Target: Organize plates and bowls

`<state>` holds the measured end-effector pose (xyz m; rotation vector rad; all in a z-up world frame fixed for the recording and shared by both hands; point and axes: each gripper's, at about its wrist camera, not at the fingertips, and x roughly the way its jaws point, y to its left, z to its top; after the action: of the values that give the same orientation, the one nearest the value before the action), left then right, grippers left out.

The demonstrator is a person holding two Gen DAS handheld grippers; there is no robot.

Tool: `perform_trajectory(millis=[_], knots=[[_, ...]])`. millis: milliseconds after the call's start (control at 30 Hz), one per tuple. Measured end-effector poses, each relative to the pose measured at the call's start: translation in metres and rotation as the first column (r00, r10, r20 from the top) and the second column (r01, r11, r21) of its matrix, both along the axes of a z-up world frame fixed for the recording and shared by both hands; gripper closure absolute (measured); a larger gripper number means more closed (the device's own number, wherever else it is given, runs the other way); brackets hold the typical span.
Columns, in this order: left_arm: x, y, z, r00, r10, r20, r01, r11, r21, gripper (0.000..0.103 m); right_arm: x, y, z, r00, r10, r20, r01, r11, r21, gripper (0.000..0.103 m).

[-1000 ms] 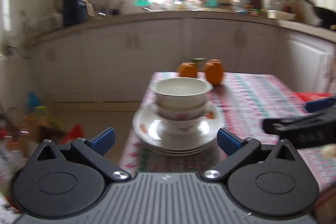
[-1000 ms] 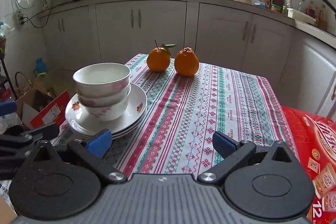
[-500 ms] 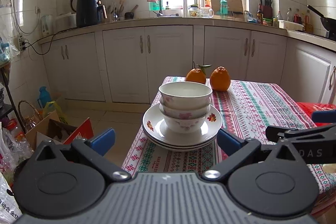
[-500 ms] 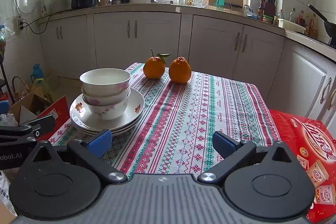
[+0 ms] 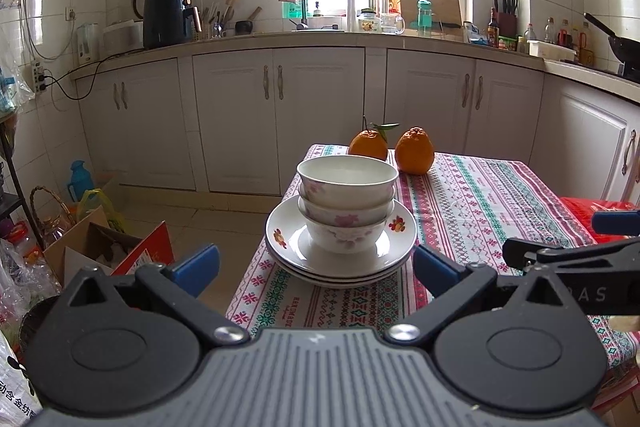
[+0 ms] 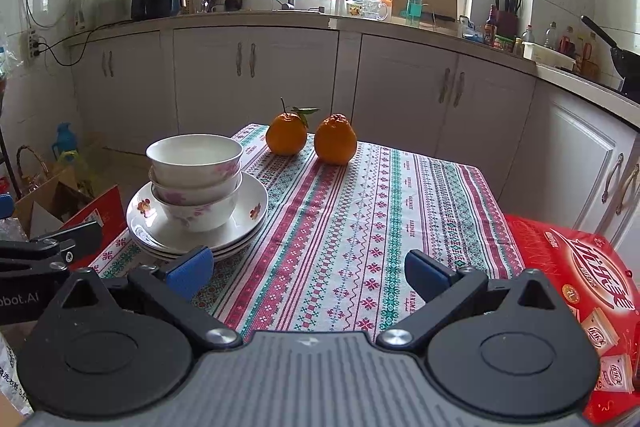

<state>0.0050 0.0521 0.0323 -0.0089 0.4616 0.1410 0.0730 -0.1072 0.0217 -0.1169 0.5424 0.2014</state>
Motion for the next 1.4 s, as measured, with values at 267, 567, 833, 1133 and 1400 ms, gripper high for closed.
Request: perform_trajectory(millis=[267, 567, 833, 1133, 1400], knots=[[-0.0011, -0.0009, 0.0005, 1.000, -0.001, 0.000, 0.001, 1.000, 0.000, 0.001, 0.0003, -0.0004, 0.0000, 1.000, -0.002, 0.001, 0.002, 1.000, -0.005, 0.000], [-0.0004, -0.0003, 0.0007, 1.000, -0.001, -0.004, 0.001, 1.000, -0.001, 0.001, 0.0011, -0.0004, 0.0001, 1.000, -0.004, 0.002, 0.004, 1.000, -0.007, 0.000], [-0.0005, -0.0007, 0.0009, 1.000, -0.002, -0.005, 0.002, 1.000, -0.003, 0.001, 0.0008, -0.0010, -0.0002, 1.000, -0.005, 0.005, 0.005, 1.000, -0.009, 0.000], [0.0000, -0.0004, 0.0011, 1.000, -0.003, -0.004, 0.003, 1.000, -0.001, 0.001, 0.0009, -0.0012, -0.0001, 1.000, -0.006, 0.004, 0.006, 1.000, -0.008, 0.000], [0.0010, -0.0008, 0.0010, 1.000, -0.004, -0.006, 0.004, 1.000, -0.001, 0.001, 0.0007, -0.0013, 0.0000, 1.000, -0.005, 0.004, 0.005, 1.000, -0.007, 0.000]])
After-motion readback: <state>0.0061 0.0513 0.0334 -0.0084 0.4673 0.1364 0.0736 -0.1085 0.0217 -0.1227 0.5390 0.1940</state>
